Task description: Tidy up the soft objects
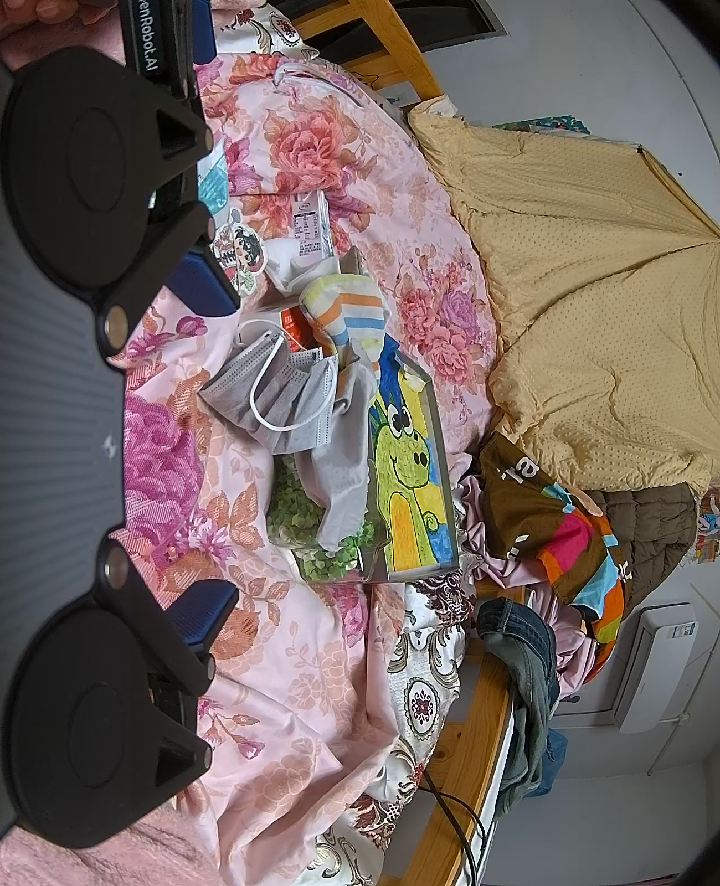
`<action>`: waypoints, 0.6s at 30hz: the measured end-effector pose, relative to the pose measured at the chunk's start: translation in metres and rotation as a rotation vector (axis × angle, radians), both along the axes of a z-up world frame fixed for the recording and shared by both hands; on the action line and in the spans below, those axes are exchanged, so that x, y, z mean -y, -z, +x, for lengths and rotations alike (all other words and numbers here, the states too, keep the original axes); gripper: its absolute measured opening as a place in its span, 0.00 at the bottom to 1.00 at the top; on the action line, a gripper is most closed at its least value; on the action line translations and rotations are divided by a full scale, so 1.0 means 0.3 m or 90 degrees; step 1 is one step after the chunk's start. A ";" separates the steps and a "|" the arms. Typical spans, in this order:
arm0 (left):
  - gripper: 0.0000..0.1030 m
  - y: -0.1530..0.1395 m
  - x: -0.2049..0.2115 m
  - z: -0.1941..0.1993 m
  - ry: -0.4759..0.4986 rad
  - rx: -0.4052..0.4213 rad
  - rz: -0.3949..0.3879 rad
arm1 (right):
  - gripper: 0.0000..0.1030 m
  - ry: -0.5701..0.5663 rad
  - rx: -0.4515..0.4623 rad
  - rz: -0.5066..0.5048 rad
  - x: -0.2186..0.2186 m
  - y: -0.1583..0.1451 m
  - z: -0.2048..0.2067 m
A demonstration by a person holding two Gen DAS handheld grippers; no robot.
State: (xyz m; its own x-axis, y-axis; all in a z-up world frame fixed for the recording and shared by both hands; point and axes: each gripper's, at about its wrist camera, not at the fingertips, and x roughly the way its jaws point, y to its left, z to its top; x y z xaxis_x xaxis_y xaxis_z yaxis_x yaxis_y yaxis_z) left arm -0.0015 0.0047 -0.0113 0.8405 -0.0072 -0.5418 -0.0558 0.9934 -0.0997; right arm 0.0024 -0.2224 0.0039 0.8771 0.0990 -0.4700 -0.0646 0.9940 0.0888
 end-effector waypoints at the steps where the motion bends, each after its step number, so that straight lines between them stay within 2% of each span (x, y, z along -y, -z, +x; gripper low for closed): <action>1: 0.99 -0.001 0.000 0.000 0.001 0.001 -0.002 | 1.00 0.000 0.000 0.000 0.000 0.000 0.000; 11: 0.99 -0.015 -0.004 -0.008 0.005 0.007 -0.016 | 1.00 0.000 0.000 0.000 0.000 0.001 0.000; 18: 0.99 -0.018 0.001 -0.003 0.003 0.001 -0.007 | 1.00 0.000 0.000 0.001 -0.001 0.000 0.001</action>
State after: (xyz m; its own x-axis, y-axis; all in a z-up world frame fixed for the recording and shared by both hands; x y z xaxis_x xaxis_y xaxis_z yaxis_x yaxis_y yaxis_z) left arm -0.0025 0.0043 -0.0060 0.8411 -0.0173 -0.5406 -0.0509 0.9925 -0.1110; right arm 0.0027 -0.2222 0.0039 0.8770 0.0998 -0.4700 -0.0649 0.9938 0.0899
